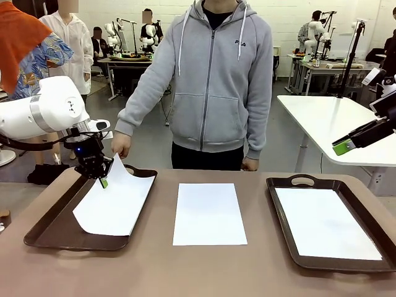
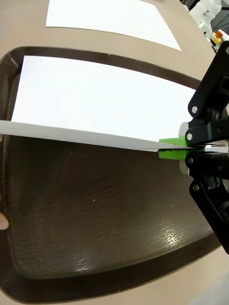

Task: Sort the A4 documents.
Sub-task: Place the A4 Paper in the designated Handle tray.

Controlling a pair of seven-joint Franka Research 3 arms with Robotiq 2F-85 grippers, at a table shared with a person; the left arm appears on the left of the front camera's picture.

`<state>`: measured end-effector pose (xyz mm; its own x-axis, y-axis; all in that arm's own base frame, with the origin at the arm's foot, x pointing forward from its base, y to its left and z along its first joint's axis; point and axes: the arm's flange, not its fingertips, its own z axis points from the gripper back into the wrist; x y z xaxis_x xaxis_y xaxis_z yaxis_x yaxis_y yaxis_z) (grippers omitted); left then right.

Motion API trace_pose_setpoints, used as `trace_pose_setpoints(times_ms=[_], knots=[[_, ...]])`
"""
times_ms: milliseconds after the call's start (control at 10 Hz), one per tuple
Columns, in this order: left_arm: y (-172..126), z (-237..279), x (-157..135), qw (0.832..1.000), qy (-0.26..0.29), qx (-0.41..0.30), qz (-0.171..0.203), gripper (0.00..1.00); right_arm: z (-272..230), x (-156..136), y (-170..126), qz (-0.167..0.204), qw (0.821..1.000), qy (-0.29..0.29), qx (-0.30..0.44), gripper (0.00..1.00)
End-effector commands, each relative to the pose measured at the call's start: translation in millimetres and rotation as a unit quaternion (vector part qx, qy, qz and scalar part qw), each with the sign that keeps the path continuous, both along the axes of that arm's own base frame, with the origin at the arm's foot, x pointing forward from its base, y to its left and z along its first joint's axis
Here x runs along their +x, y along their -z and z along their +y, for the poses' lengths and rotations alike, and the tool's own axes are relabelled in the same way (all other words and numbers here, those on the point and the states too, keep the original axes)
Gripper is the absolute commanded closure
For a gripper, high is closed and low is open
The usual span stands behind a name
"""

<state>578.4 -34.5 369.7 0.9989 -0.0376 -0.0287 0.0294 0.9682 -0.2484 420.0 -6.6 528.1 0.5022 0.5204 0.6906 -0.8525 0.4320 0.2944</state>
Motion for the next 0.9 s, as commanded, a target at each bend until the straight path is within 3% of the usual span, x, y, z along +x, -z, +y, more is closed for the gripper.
trace_pose_setpoints(times_ms=[0,300,800], knots=[[10.0,9.2,-5.1,0.999,0.008,-0.033,-0.011,0.99,0.9,-0.3,-0.3,0.000,1.000,-0.002,0.002,0.00],[8.7,25.6,-13.8,0.998,0.012,-0.067,-0.013,0.99,0.9,-0.3,-0.3,0.000,1.000,-0.002,0.002,0.00],[9.9,51.0,-13.4,0.998,0.011,-0.053,-0.014,0.99,0.9,-0.3,-0.3,0.000,1.000,-0.002,0.002,0.00]])
